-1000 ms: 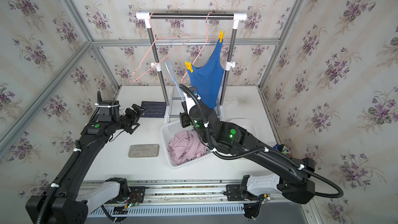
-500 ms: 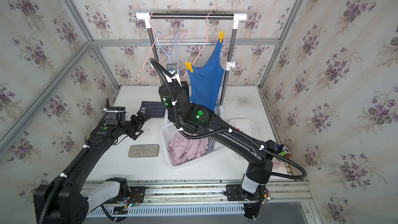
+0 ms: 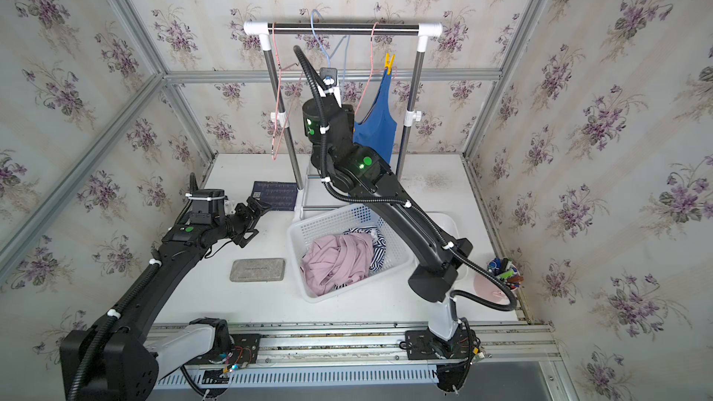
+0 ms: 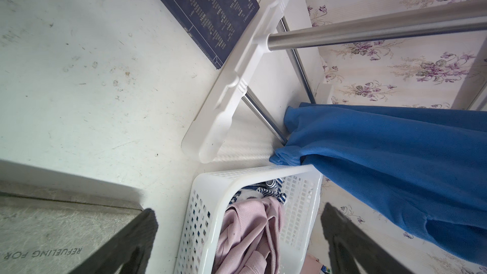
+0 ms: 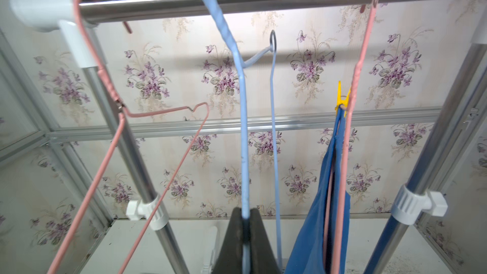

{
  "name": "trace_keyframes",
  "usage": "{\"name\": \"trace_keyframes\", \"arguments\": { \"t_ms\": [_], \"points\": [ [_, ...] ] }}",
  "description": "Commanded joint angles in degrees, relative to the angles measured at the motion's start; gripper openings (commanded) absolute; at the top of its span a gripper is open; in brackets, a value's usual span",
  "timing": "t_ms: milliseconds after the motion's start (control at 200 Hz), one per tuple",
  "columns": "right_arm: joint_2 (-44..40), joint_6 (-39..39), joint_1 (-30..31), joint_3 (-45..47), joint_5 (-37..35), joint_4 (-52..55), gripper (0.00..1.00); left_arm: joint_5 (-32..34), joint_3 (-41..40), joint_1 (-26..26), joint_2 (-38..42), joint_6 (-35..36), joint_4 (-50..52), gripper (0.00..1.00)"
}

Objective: Remove the clothespins securing tank tops to the hanger
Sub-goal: Place the hanger on the clothesline.

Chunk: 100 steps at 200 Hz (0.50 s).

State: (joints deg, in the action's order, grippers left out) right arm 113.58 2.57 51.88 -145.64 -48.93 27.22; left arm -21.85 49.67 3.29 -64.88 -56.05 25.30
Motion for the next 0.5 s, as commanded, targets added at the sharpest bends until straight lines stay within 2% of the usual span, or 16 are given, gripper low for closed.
{"name": "trace_keyframes", "arguments": {
  "t_ms": [0,110,255,495],
  "points": [
    [6.8,-1.6,-2.4,-12.6,5.3,6.0,0.00,0.8,0.5,1.5,0.4,2.8,-2.4,0.99],
    [13.6,-1.7,-5.2,-25.3,8.0,8.9,0.00,6.2,3.7,6.2,0.7,7.5,-0.1,0.99],
    [14.1,4.4,-9.1,-24.5,15.3,11.9,0.00,14.5,6.9,12.4,0.5,10.2,2.8,0.99],
    [15.7,9.2,-11.7,-24.6,22.7,16.2,0.00,20.4,9.5,20.2,-1.6,11.0,3.2,0.99]
  ]
}}
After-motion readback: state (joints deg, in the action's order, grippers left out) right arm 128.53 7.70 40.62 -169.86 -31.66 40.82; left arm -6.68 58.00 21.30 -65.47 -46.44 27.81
